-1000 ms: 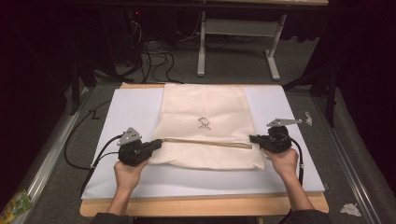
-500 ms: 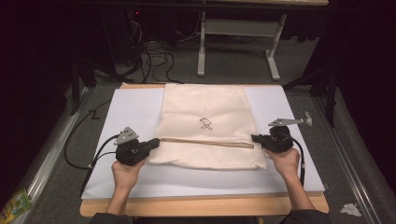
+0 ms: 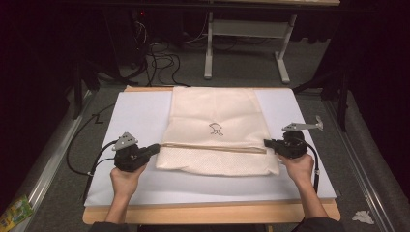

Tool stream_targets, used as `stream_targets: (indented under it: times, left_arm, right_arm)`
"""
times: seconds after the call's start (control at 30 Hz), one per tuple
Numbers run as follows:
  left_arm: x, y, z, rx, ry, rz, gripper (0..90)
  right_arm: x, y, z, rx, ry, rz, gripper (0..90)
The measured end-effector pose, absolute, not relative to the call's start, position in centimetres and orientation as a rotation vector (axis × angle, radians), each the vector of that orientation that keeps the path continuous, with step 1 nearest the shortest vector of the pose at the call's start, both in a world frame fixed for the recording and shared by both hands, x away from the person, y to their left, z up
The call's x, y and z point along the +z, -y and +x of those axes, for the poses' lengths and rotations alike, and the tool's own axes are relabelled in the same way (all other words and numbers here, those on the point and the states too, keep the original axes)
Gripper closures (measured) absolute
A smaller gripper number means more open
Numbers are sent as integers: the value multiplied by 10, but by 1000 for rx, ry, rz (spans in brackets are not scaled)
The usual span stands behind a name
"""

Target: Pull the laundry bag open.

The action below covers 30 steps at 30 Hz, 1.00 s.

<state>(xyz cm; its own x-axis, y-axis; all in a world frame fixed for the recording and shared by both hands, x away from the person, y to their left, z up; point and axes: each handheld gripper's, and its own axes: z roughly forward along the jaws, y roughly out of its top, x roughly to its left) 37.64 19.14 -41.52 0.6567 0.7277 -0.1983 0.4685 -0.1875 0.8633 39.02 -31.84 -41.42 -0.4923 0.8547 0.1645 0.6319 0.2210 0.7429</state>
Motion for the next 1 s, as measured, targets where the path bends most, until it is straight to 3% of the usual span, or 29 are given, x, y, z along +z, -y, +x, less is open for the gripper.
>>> stream_targets:
  times: [1.0]
  left_arm:
    - [-421, -194, 370, 276, -959, 1839, 872]
  right_arm:
    - [-421, 321, 383, 1144, -2202, 1402, 872]
